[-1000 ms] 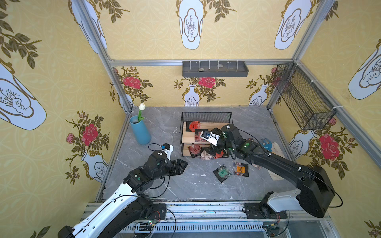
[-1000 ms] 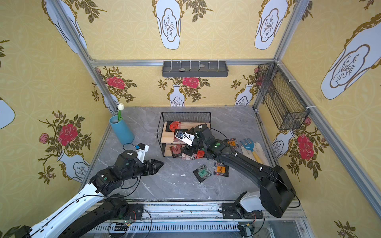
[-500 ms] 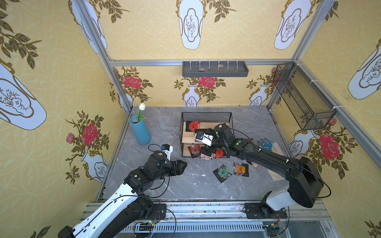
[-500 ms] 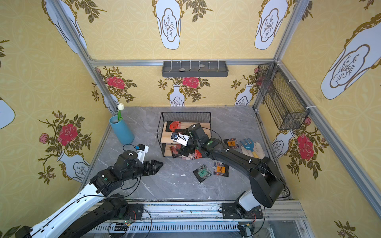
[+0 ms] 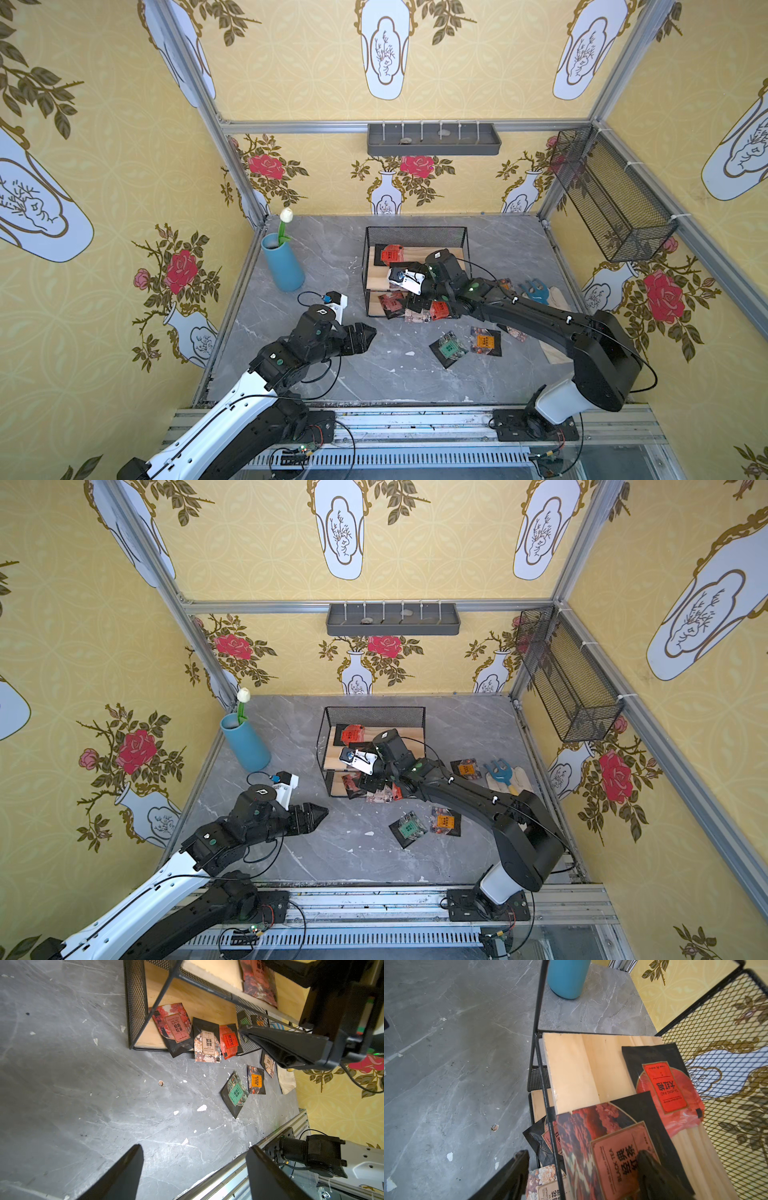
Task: Remove the tea bags from the shelf
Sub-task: Pick up the tea bag from the shelf.
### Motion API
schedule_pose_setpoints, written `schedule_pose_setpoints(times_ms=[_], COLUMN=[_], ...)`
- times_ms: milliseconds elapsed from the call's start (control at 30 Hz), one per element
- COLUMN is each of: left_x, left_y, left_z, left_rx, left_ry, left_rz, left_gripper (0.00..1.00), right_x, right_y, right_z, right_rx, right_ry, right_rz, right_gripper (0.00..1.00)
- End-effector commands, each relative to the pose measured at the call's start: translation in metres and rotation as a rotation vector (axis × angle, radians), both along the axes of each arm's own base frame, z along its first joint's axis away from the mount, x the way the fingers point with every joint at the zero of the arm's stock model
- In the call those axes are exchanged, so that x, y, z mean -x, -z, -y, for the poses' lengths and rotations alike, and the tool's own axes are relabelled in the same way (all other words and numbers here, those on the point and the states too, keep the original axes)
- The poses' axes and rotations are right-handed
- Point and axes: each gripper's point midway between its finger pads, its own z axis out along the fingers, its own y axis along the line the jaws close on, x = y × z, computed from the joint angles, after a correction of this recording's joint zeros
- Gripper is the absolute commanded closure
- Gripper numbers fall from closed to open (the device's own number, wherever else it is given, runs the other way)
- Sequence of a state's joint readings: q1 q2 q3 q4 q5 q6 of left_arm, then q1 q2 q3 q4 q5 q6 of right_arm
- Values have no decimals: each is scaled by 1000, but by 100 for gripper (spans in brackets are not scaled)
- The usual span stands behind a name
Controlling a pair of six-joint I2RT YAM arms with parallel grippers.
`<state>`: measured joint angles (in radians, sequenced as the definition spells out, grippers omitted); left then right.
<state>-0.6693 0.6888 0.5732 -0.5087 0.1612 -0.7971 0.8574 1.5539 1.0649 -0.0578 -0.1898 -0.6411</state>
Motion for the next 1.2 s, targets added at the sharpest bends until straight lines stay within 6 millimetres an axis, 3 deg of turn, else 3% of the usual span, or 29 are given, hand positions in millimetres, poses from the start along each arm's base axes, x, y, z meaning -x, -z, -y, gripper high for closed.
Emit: schedule_pose_setpoints(times_ms=[0, 233, 433, 700, 867, 1167], left_x=[0, -1, 0, 0, -1, -1], left_y=[1, 2, 2, 1, 1, -2], left_z=[1, 2, 1, 1, 1, 2], left_rx=[7, 12, 17, 19, 18, 22], left_ry=[2, 3, -1, -5, -4, -3], left_rz=[3, 0, -3, -6, -7, -3], left_gripper=[13, 13, 13, 13, 13, 13], right_x=[10, 18, 13, 11, 11, 12], right_y=[11, 10, 7, -3, -7, -30], right_z=[6, 9, 11, 9, 10, 10], right_rx=[31, 39, 40, 27, 30, 11], right_ry=[17, 28, 54, 53, 60, 81], right_rz=[-51, -38, -13, 9, 26, 105], right_gripper=[21, 32, 52, 65, 79, 95])
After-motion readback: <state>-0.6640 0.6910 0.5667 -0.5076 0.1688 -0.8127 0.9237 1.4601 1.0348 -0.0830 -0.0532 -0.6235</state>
